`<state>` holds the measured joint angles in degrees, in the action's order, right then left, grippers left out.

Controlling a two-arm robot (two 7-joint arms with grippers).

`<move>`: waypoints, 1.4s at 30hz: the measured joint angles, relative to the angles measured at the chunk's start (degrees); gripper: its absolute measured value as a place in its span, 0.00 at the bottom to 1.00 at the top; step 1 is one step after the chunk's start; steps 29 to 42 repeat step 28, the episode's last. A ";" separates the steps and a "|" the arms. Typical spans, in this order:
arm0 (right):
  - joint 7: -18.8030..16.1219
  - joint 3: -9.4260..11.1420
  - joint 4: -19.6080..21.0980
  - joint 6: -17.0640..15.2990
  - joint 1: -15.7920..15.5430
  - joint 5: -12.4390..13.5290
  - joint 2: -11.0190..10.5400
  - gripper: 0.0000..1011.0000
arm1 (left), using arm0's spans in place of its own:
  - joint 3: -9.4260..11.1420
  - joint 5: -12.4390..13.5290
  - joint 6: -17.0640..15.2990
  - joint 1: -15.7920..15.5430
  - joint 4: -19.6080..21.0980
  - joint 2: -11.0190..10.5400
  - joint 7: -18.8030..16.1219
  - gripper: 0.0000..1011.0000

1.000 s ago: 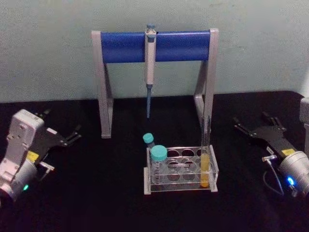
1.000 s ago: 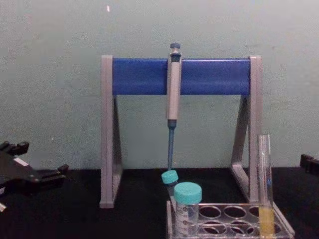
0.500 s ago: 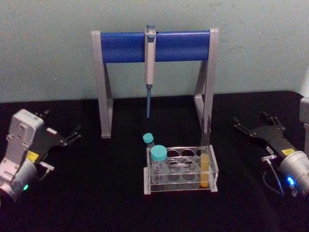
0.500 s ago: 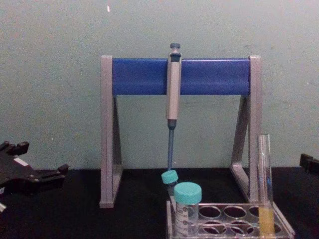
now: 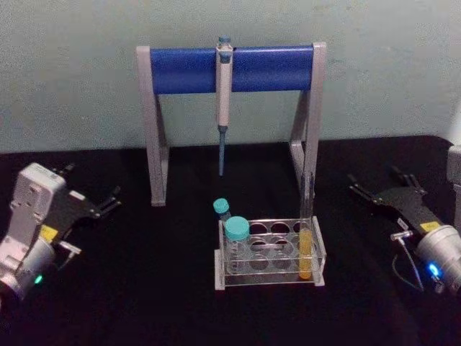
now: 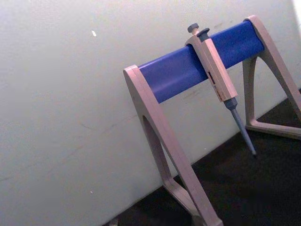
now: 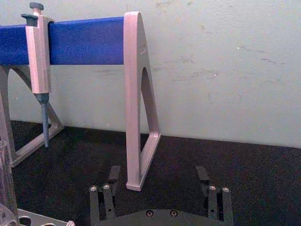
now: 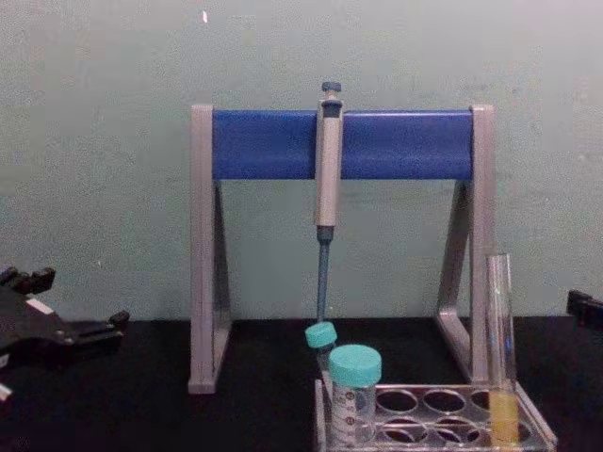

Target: Pick up the test tube from the test tube rack, shake it, then place it back into the test tube rack.

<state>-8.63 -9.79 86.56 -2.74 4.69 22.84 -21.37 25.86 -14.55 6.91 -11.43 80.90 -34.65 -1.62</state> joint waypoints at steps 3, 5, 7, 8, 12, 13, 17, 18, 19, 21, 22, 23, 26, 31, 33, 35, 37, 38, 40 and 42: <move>0.00 0.00 0.00 0.00 0.00 0.00 0.00 0.99 | 0.00 0.00 0.00 0.00 0.00 0.00 0.00 0.99; 0.00 0.00 0.00 0.00 0.00 0.00 0.00 0.99 | 0.00 0.00 0.00 0.00 0.00 0.00 0.00 0.99; 0.00 0.00 0.00 0.00 0.00 0.00 0.00 0.99 | 0.00 0.00 0.00 0.00 0.00 0.00 0.00 0.99; 0.00 0.00 0.00 0.00 0.00 0.00 0.00 0.99 | 0.00 0.00 0.00 0.00 0.00 0.00 0.00 0.99; 0.00 0.00 0.00 0.00 0.00 0.00 0.00 0.99 | 0.00 0.00 0.00 0.00 0.00 0.00 0.00 0.99; 0.00 0.00 0.00 0.00 0.00 0.00 0.00 0.99 | 0.00 0.00 0.00 0.00 0.00 0.00 0.00 0.99; 0.00 0.00 0.00 0.00 0.00 0.00 0.00 0.99 | 0.00 0.00 0.00 0.00 0.00 0.00 0.00 0.99; 0.00 0.00 0.00 0.00 0.00 0.00 0.00 0.99 | 0.00 0.00 0.00 0.00 0.00 0.00 0.00 0.99; 0.00 0.00 0.00 0.00 0.00 0.00 0.00 0.99 | 0.00 0.00 0.00 0.00 0.00 0.00 0.00 0.99; 0.00 0.00 0.00 -0.01 0.00 0.00 0.00 0.99 | 0.00 0.00 0.00 0.00 0.00 0.00 0.00 0.99; 0.00 0.00 0.00 0.00 0.00 0.00 0.00 0.99 | 0.00 0.00 0.00 0.00 0.00 0.00 0.00 0.99; 0.00 0.00 0.00 0.00 0.00 0.00 0.00 0.99 | 0.00 0.00 0.00 0.00 0.00 0.00 0.00 0.99; 0.00 0.00 0.00 -0.01 0.00 0.00 0.00 0.99 | 0.00 0.00 0.00 0.00 0.00 0.00 0.00 0.99; 0.00 0.00 0.00 -0.01 0.00 0.00 0.00 0.99 | 0.00 0.00 0.00 0.00 0.00 0.00 0.00 0.99; 0.00 0.00 0.00 -0.01 0.00 0.00 0.00 0.99 | 0.00 0.00 0.00 0.00 0.00 0.00 0.00 0.99; 0.00 0.00 0.00 -0.01 0.00 0.00 0.00 0.99 | 0.00 0.00 0.00 0.00 0.00 0.00 0.00 0.99; 0.00 0.00 0.00 -0.01 0.00 0.00 0.00 0.99 | 0.00 0.00 0.00 0.00 0.00 0.00 0.00 0.99; 0.00 0.00 0.00 -0.01 0.00 0.00 0.00 0.99 | 0.00 0.00 0.00 0.00 0.00 0.00 0.00 0.99; 0.00 0.00 0.00 -0.01 0.00 0.00 0.00 0.99 | 0.00 0.00 0.00 0.00 0.00 0.00 0.00 0.99; 0.00 0.00 0.00 -0.01 0.00 0.00 0.00 0.99 | 0.00 0.00 0.00 0.00 0.00 0.00 0.00 0.99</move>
